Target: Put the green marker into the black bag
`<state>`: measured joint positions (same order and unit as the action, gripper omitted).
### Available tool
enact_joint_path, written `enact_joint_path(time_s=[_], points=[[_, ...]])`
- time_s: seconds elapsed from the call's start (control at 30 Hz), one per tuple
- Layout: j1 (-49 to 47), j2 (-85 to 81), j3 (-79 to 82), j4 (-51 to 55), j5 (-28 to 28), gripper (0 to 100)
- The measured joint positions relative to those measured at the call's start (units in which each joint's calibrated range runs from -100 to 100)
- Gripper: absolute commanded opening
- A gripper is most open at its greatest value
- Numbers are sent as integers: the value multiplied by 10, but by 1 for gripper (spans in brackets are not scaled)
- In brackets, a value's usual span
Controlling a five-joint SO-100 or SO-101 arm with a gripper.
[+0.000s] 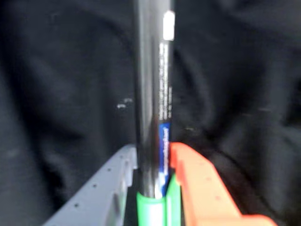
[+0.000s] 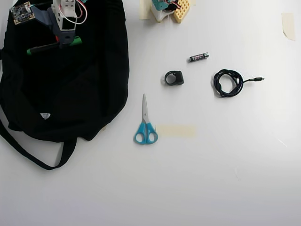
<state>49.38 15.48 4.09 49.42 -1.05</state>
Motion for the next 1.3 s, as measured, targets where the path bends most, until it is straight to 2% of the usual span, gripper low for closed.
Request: enact_joint_path(time_s=[0.13, 0.17, 0.2, 0.27, 0.3, 0.33, 0.4, 0.5, 0.57, 0.73, 0.8, 0.83, 0.93, 1.0, 1.3], points=[[-1, 0, 0, 0, 2, 18], [-1, 0, 0, 0, 2, 34], [-1, 0, 0, 0, 2, 37], [-1, 0, 0, 0, 2, 33], [-1, 0, 0, 5, 2, 27], [-6, 0, 0, 17, 2, 21], [-29, -42, 1, 58, 1, 2], [-80, -173, 2, 156, 1, 2], [-115, -273, 2, 270, -10, 2], [-211, -388, 2, 405, -18, 2], [-306, -471, 12, 440, -19, 2], [-366, -517, 39, 444, -18, 2], [-428, -606, 149, 410, -19, 2], [-441, -674, 256, 346, -19, 2], [-513, -874, 536, 199, -19, 2]])
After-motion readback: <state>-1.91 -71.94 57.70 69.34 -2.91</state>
